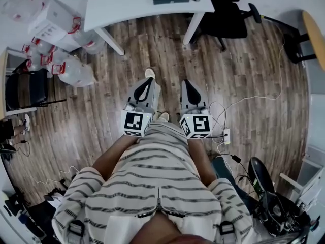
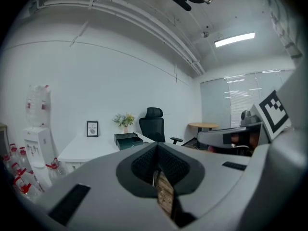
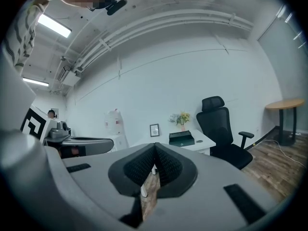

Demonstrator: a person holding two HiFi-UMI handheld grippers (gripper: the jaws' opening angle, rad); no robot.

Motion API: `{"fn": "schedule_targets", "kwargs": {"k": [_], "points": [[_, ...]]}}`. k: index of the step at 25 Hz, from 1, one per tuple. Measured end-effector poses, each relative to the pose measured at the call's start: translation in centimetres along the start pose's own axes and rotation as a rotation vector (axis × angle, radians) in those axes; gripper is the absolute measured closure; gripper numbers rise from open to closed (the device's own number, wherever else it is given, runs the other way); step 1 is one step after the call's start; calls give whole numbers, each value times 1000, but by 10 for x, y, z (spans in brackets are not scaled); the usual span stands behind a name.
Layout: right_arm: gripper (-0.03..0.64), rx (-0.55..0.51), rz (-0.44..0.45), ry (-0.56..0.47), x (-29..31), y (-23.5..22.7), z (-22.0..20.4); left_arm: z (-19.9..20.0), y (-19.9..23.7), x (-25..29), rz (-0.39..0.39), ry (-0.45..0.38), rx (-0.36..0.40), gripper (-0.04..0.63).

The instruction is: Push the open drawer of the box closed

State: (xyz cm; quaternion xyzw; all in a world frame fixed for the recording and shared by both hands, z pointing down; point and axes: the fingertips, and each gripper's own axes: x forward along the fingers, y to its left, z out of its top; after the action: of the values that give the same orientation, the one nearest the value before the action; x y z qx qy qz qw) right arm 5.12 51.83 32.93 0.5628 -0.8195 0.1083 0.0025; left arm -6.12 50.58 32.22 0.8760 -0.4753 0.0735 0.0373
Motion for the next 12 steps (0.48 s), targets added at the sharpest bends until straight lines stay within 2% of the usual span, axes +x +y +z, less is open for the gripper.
{"fn": "schedule_targets", "kwargs": {"k": [12], "points": [[607, -32, 0, 36, 101, -43, 9, 7, 59, 103, 7, -6, -35, 595]]}}
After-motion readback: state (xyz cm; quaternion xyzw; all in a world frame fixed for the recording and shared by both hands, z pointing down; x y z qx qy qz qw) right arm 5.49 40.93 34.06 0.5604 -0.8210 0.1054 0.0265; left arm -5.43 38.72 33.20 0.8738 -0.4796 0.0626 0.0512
